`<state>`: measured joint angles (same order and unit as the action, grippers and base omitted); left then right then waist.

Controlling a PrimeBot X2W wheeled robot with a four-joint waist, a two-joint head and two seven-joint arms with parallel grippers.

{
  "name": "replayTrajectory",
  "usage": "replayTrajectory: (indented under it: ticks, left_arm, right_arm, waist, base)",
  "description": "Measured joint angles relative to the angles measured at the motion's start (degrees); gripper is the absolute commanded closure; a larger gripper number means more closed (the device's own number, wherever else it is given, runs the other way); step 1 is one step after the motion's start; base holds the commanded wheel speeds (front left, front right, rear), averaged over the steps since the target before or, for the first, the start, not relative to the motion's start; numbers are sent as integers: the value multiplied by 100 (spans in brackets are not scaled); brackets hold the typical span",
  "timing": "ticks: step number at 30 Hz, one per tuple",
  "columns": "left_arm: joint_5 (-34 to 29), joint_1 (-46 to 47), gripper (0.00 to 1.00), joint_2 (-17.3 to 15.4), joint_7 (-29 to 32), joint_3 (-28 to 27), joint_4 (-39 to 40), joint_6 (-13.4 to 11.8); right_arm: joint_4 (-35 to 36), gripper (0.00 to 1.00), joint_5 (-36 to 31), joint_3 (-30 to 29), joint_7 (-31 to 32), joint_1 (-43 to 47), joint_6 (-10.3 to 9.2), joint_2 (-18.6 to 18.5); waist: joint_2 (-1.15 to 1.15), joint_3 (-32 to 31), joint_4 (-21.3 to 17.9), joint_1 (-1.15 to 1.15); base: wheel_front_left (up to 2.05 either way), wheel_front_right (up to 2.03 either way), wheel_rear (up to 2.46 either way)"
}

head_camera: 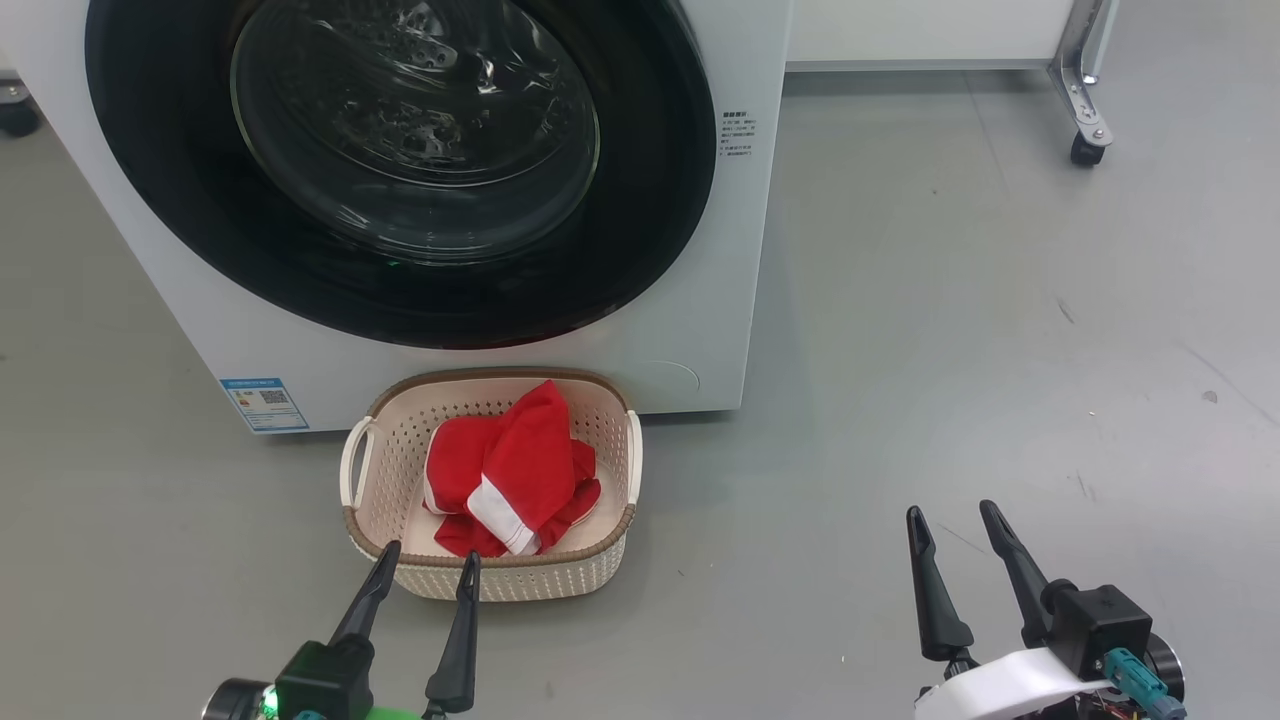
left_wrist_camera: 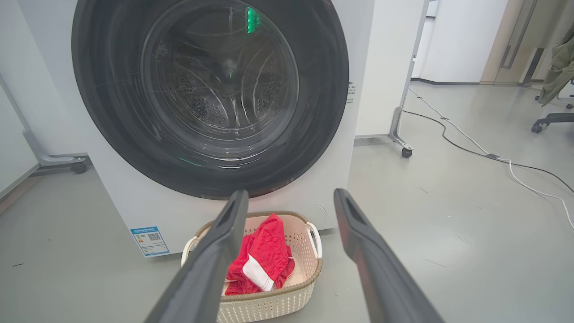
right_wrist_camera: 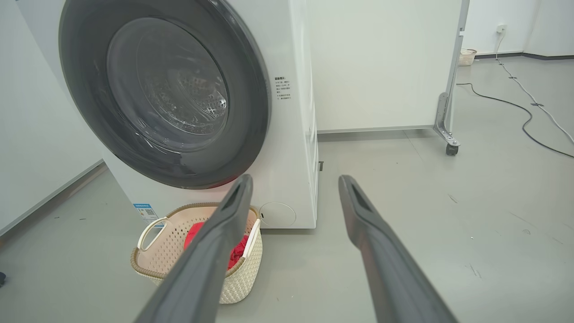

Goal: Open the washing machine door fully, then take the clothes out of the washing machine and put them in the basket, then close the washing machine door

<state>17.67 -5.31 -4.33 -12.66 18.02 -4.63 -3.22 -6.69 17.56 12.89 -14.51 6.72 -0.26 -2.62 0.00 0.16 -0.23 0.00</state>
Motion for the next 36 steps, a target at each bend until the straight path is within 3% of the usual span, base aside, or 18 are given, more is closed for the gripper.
replayTrajectory:
  ticks: [20, 21, 27, 36]
  left_arm:
    - [0, -65, 0, -10, 49, 12, 146, -8]
    - [-1, -66, 100, -2, 49, 24, 97, -3]
    - [-1, -142, 100, 26, 52, 86, -207, -2]
    - [343, -218, 100, 30, 51, 85, -151, 54]
  right_arm:
    - [244, 0, -9, 23, 0, 201, -51, 3]
    - [196, 100, -5, 26, 2, 202, -41, 8]
    - [-96, 100, -2, 48, 8, 291, -41, 37]
    - [8, 100, 358, 71, 8, 380, -23, 37]
  waist:
    - [0, 51, 13, 0]
    - [0, 51, 13, 0]
    - [0, 52, 13, 0]
    - [0, 53, 12, 0]
  base:
    - [0, 0, 0]
    - [0, 0, 0]
    - [0, 0, 0]
    - [0, 0, 0]
